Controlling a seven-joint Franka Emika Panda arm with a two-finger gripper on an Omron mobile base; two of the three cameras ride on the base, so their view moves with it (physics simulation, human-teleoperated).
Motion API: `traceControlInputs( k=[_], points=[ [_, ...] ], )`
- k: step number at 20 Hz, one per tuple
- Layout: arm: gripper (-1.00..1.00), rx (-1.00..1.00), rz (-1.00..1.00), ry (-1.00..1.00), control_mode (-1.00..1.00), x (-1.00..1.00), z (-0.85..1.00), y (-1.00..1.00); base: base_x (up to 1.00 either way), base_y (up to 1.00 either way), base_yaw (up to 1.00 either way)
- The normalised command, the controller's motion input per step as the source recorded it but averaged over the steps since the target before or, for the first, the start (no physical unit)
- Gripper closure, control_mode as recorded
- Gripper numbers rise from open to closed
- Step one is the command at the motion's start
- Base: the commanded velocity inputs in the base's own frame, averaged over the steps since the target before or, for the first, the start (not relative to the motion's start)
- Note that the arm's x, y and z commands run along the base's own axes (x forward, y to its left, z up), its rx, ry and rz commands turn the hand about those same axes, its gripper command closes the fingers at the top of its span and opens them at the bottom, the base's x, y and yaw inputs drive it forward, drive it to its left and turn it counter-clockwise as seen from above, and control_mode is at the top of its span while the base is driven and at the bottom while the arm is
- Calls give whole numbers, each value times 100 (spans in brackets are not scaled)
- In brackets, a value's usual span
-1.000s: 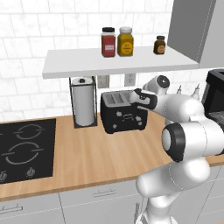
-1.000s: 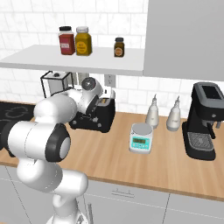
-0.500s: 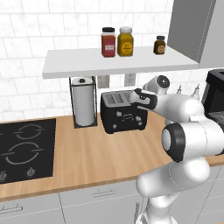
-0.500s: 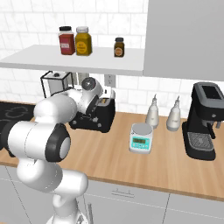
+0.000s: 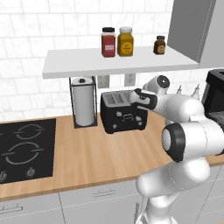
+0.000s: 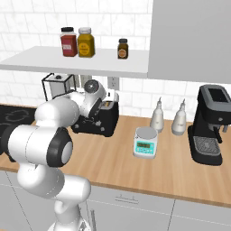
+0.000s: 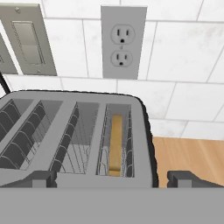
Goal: Start the toaster. Once the lever pops up, take the bread to the plate on the dining counter.
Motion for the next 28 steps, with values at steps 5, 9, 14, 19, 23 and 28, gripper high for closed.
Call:
traceControlInputs(
  k=[5,9,14,19,23,28],
  points=[
    [-100,0,0,0,-100,0,0,0,0,0,0],
    [-100,0,0,0,-100,0,0,0,0,0,0],
    [-100,0,0,0,-100,0,0,0,0,0,0],
    [-100,0,0,0,-100,0,0,0,0,0,0],
    [-100,0,0,0,-100,0,0,0,0,0,0],
    [-100,0,0,0,-100,0,0,0,0,0,0]
  ],
)
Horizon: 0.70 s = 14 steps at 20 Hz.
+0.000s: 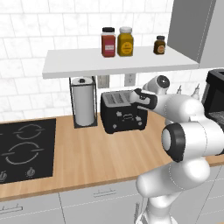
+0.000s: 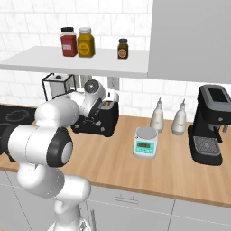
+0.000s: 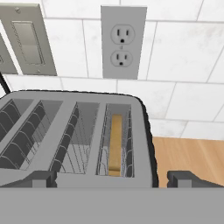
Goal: Start the toaster. Once the lever pops up, take the bread to the plate on the dining counter.
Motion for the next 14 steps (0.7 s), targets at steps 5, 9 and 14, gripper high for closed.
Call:
traceControlInputs(
  k=[5,9,14],
  points=[
    [-100,0,0,0,-100,0,0,0,0,0,0],
    [-100,0,0,0,-100,0,0,0,0,0,0],
    [-100,0,0,0,-100,0,0,0,0,0,0]
  ],
)
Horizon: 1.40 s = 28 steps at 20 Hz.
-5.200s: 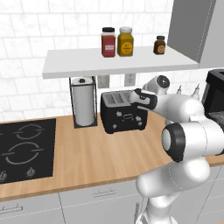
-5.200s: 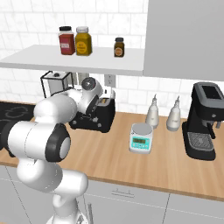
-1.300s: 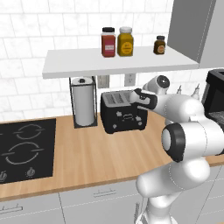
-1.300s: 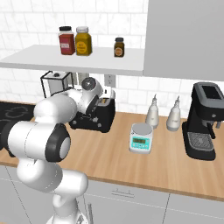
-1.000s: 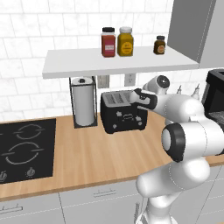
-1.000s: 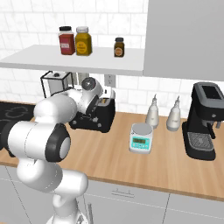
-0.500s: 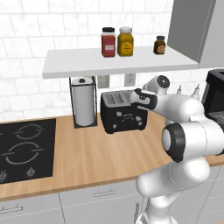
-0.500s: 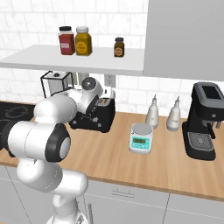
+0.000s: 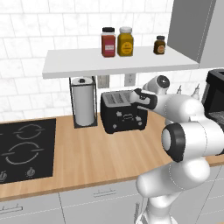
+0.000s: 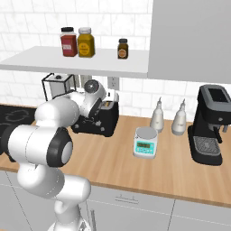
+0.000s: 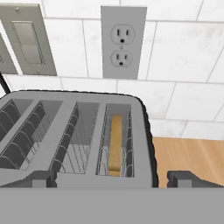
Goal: Start the toaster. Once the lever pops up, take the bread to the plate on the dining counter.
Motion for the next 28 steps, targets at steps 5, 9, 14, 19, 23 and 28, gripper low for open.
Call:
traceControlInputs(
  k=[5,9,14,19,23,28],
  points=[
    [-100,0,0,0,-100,0,0,0,0,0,0],
    [-100,0,0,0,-100,0,0,0,0,0,0],
    [-100,0,0,0,-100,0,0,0,0,0,0],
    [-100,0,0,0,-100,0,0,0,0,0,0],
    [-100,0,0,0,-100,0,0,0,0,0,0],
    [-100,0,0,0,-100,0,0,0,0,0,0]
  ],
)
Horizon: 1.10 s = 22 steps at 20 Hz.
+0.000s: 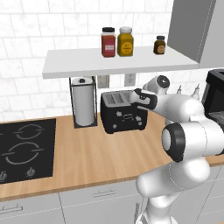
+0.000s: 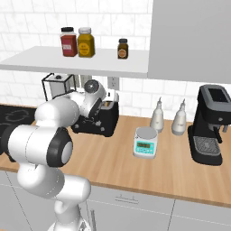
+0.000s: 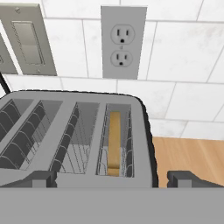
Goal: Start the toaster. Once the lever pops up, take the bread to the plate on the dining counter.
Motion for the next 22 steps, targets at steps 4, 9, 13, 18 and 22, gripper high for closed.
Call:
traceControlInputs(
  k=[4,9,13,18,22],
  points=[
    [-100,0,0,0,-100,0,0,0,0,0,0],
    [-100,0,0,0,-100,0,0,0,0,0,0],
    [-100,0,0,0,-100,0,0,0,0,0,0],
    [-100,0,0,0,-100,0,0,0,0,0,0],
    [-100,0,0,0,-100,0,0,0,0,0,0]
  ],
)
